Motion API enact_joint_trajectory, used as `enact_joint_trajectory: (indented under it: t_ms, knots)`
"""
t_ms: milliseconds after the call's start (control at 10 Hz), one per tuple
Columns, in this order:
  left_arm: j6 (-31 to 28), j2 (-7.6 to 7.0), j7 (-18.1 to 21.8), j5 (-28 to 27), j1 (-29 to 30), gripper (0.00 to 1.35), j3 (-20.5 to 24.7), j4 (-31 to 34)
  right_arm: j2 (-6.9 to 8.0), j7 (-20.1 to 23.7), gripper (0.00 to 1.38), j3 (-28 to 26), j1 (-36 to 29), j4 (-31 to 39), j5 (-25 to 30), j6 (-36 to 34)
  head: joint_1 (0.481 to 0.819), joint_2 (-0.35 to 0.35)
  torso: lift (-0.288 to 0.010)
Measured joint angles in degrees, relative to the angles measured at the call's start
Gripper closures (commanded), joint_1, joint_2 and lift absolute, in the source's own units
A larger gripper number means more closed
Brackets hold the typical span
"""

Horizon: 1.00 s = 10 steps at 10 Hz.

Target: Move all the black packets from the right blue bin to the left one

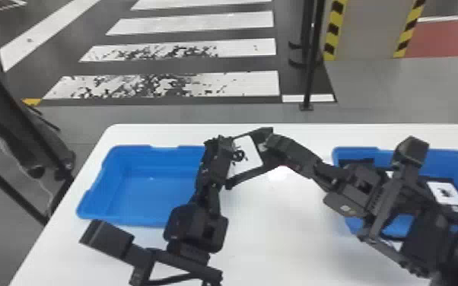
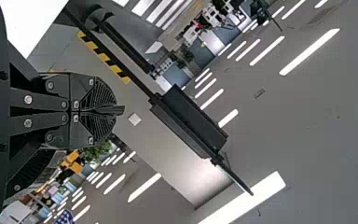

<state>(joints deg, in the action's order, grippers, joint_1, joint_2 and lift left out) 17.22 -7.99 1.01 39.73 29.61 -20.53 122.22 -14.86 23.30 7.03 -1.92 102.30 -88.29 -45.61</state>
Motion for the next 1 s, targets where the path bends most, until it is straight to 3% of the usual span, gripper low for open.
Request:
enact_joint_trajectory:
  t_ms: [100, 200, 300, 400, 600, 700, 1000]
  knots:
    - [0.1, 0.0, 0.05, -0.12, 0.0, 1.21, 0.08, 0.04, 0.0, 0.26, 0.31, 0.57, 0.17, -0.58, -0.27, 0.83, 0.695, 0.124, -0.14]
    - [0.31, 0.06, 0.05, -0.39, 0.04, 1.21, 0.32, 0.04, -0.05, 0.74, 0.0, 1.13, 0.21, -0.76, 0.31, 1.27, 0.695, 0.127, -0.14]
    - [0.46, 0.29, 0.05, -1.1, 0.01, 1.21, 0.92, 0.05, -0.14, 1.17, 0.07, 1.41, 0.23, -0.72, 1.26, 1.33, 0.695, 0.136, -0.14]
    - [0.62, 0.62, 0.05, -1.9, -0.06, 1.21, 1.88, 0.05, -0.23, 1.39, 0.25, 1.51, 0.23, -0.65, 1.52, 1.34, 0.695, 0.147, -0.14]
    - [0.24, 1.57, -0.36, -5.4, -0.47, 1.21, 5.13, -0.47, -0.26, 1.79, 0.45, 1.54, -0.1, -0.68, 0.3, 1.51, 0.695, 0.176, -0.14]
    - [-0.05, 2.37, -1.02, -10.27, -2.1, 1.21, 8.08, -3.42, -0.26, 1.93, 0.48, 1.54, -0.53, -0.7, -0.75, 1.67, 0.695, 0.187, -0.14]
    - [2.78, 4.93, -3.35, -30.31, -11.82, 1.21, 19.68, -22.48, -0.4, 2.34, 0.49, 1.54, -1.38, 0.46, -2.79, 1.76, 0.695, 0.275, -0.14]
